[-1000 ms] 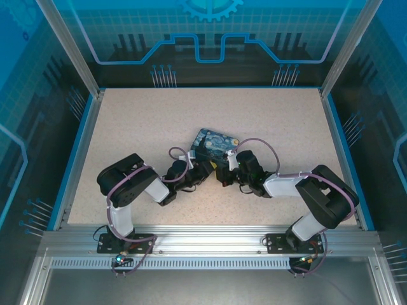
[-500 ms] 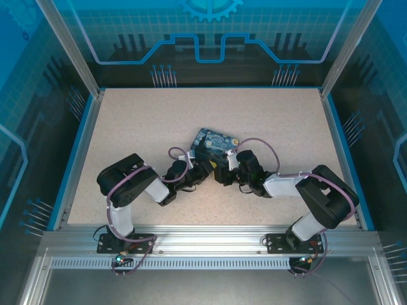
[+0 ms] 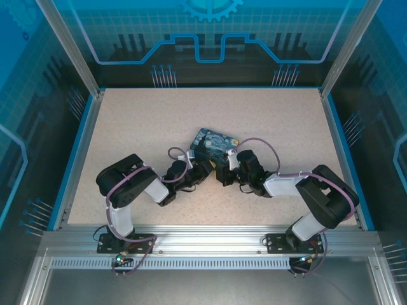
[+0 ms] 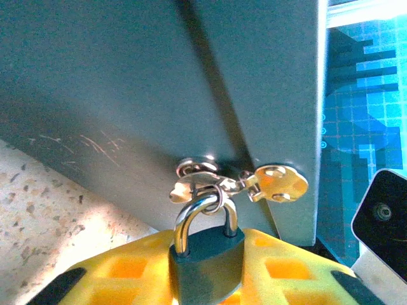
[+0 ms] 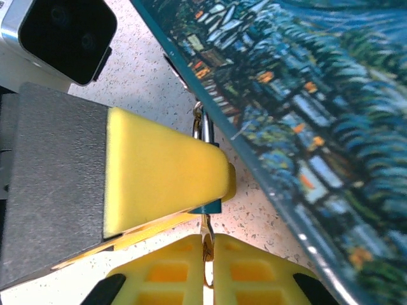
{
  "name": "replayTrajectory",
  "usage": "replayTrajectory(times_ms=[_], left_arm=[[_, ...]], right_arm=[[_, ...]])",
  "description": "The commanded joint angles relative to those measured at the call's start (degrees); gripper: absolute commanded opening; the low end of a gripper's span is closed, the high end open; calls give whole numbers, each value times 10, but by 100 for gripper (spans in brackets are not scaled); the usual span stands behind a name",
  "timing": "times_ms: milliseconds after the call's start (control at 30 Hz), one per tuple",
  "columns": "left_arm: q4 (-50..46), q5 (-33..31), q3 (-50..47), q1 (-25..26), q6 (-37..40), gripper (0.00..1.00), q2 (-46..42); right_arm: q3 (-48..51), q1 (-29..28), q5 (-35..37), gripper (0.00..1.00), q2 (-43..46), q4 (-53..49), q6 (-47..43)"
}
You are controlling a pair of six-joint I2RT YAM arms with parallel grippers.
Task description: Unlock a padlock with a key
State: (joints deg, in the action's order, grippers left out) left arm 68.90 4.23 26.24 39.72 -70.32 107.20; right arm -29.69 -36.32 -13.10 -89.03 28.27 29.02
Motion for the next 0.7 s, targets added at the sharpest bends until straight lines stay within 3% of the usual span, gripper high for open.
replayTrajectory(times_ms=[0,400,667], left_arm=[[25,-21,-11,4,10,31,-21],[23,-33,-19,4,11,40,-29],[21,-27,-11,4,9,29,-24]], right_arm=[[-10,2,-15,7,-1,-4,6],[-18,4,-23,4,-7,-9,13],[-21,5,-33,5,-10,-5,15]])
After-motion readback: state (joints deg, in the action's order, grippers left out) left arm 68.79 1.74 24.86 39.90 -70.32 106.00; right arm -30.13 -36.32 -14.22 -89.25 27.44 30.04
